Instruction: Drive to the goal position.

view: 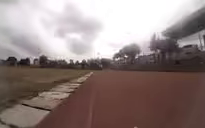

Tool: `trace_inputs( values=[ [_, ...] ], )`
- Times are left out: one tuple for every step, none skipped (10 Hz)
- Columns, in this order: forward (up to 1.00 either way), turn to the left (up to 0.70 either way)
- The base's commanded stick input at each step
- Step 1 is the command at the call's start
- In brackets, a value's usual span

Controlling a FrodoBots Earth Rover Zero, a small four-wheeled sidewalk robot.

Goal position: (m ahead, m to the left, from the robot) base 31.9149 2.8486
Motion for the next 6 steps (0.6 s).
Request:
trace_inputs(
  values=[
    [1.0, 0.0],
    [1.0, 0.0],
    [1.0, 0.0],
    [1.0, 0.0],
    [1.0, 0.0],
    [1.0, 0.0]
  ],
)
